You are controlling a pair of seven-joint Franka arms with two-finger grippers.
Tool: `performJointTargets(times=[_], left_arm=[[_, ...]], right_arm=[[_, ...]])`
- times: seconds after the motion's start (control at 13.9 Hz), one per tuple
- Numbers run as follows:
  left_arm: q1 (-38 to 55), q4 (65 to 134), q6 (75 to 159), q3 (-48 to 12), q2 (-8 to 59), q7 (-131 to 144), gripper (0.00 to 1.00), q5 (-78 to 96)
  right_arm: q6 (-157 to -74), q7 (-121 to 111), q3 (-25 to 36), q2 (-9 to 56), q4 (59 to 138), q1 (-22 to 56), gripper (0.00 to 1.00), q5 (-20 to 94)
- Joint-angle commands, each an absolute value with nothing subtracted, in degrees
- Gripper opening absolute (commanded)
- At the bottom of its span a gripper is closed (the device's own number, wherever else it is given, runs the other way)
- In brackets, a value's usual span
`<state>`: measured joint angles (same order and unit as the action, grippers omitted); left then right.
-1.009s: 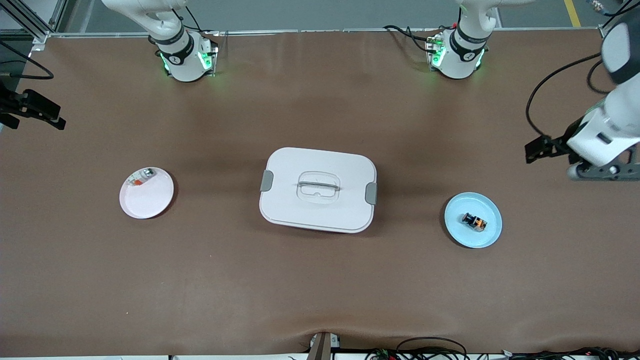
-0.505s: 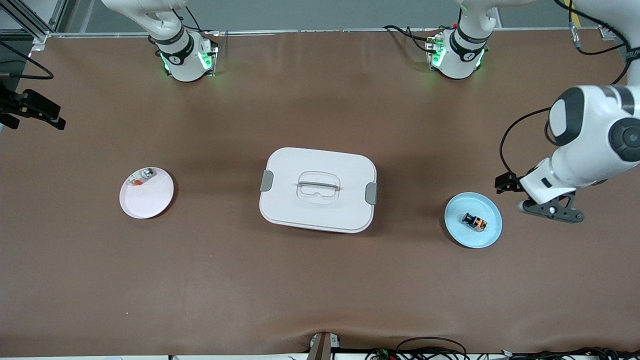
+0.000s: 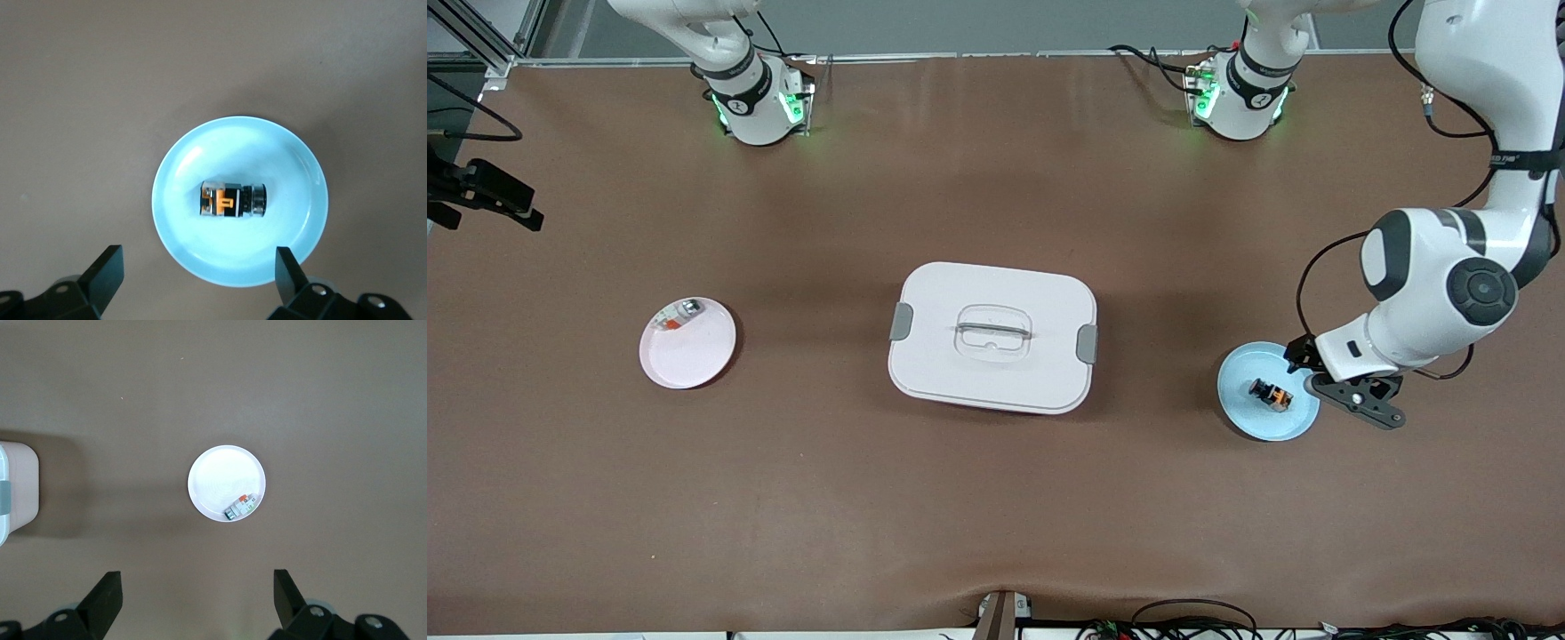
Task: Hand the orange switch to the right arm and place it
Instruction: 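Close the left gripper on the orange switch and lift it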
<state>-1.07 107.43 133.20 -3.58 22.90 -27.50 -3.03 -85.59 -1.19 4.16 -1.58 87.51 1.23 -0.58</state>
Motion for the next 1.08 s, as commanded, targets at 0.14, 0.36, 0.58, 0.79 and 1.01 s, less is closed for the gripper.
performJointTargets(times=[0.14, 0.36, 0.58, 0.79, 1.01], left_arm=[[-0.71, 108.19, 137.8, -3.78, 26.36, -29.97, 1.0, -3.87], [-0.88, 108.72, 140.26, -3.78, 28.21, -29.88, 1.0, -3.87], [-0.79, 110.13, 143.44, -3.78, 29.26, -29.18, 1.0, -3.69], [-0.7, 110.3, 145.45, -3.87, 30.49, -29.0, 1.0, -3.52], [-0.7, 110.92, 146.34, -4.22, 31.02, -29.0, 0.98, -3.25]], right_arm=[[-85.08, -1.23, 3.52, -0.97, 86.13, 0.09, 1.0, -0.44], [-84.99, -1.23, 3.52, -0.97, 86.13, 0.09, 1.0, -0.44], [-85.08, -1.14, 3.52, -0.97, 86.13, 0.0, 1.0, -0.44], [-85.08, -1.14, 3.52, -0.97, 86.13, 0.0, 1.0, -0.62], [-85.08, -1.05, 3.52, -0.97, 86.13, 0.09, 1.0, -0.53]])
